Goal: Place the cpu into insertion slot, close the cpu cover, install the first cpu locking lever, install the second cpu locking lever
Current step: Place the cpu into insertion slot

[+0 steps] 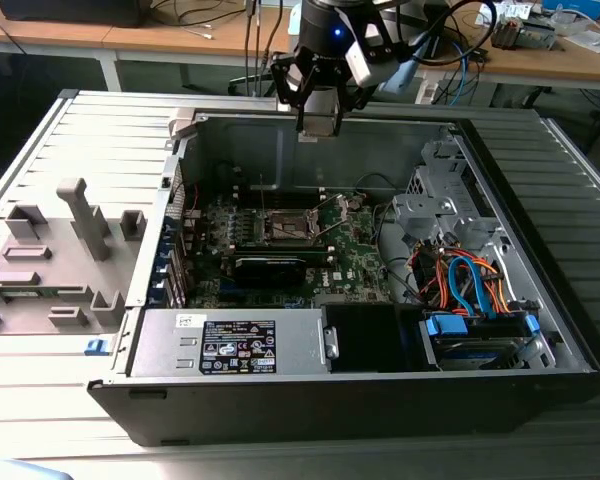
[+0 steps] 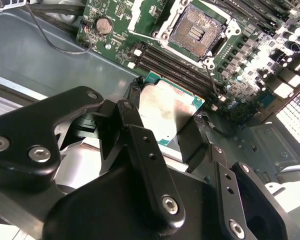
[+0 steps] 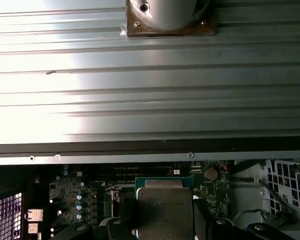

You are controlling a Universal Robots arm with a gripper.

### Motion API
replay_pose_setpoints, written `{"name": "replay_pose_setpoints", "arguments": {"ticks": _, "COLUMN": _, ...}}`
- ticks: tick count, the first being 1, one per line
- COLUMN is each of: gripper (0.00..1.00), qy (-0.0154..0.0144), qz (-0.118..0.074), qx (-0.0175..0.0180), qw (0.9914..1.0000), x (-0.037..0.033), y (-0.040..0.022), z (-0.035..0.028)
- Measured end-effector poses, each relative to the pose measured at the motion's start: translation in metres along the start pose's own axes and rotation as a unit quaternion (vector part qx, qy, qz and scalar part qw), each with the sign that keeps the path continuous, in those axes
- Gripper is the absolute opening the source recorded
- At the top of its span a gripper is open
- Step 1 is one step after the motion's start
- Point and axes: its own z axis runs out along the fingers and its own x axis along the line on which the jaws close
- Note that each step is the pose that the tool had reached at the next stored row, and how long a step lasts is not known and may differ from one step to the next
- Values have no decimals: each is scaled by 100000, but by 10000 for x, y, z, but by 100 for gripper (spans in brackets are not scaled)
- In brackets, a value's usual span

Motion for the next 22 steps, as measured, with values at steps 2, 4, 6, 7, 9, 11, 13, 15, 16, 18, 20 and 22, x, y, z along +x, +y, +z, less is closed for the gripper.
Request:
{"name": "replay_pose_setpoints", "arguments": {"ticks": 2, "gripper": 55, "qy": -3, "qz": 1, "qx": -2, "qw": 100000, "x": -2, "y": -41, "z": 36}}
{"name": "replay_pose_setpoints", "arguments": {"ticks": 4, "gripper": 55, "qy": -1, "qz": 1, "qx": 6, "qw": 100000, "x": -4, "y": -98, "z": 70}}
{"name": "replay_pose_setpoints", "arguments": {"ticks": 6, "gripper": 55, "qy": -2, "qz": 0, "qx": 8, "qw": 100000, "x": -4, "y": -100, "z": 72}}
{"name": "replay_pose_setpoints", "arguments": {"ticks": 7, "gripper": 55, "qy": 0, "qz": 3, "qx": 10, "qw": 100000, "x": -4, "y": -101, "z": 73}}
{"name": "replay_pose_setpoints", "arguments": {"ticks": 9, "gripper": 55, "qy": -6, "qz": 0, "qx": 4, "qw": 100000, "x": -5, "y": -130, "z": 94}}
{"name": "replay_pose_setpoints", "arguments": {"ticks": 11, "gripper": 55, "qy": -5, "qz": 3, "qx": 4, "qw": 100000, "x": -5, "y": -132, "z": 95}}
{"name": "replay_pose_setpoints", "arguments": {"ticks": 13, "gripper": 55, "qy": -4, "qz": 0, "qx": 7, "qw": 100000, "x": -6, "y": -147, "z": 103}}
{"name": "replay_pose_setpoints", "arguments": {"ticks": 15, "gripper": 55, "qy": -5, "qz": 3, "qx": 10, "qw": 100000, "x": -6, "y": -155, "z": 109}}
{"name": "replay_pose_setpoints", "arguments": {"ticks": 16, "gripper": 55, "qy": -5, "qz": 1, "qx": 16, "qw": 100000, "x": -6, "y": -165, "z": 116}}
{"name": "replay_pose_setpoints", "arguments": {"ticks": 18, "gripper": 55, "qy": -2, "qz": 1, "qx": 28, "qw": 100000, "x": -7, "y": -175, "z": 124}}
{"name": "replay_pose_setpoints", "arguments": {"ticks": 20, "gripper": 55, "qy": -6, "qz": 2, "qx": 25, "qw": 100000, "x": -7, "y": -178, "z": 127}}
{"name": "replay_pose_setpoints", "arguments": {"ticks": 22, "gripper": 55, "qy": -3, "qz": 2, "qx": 102, "qw": 100000, "x": -8, "y": -202, "z": 140}}
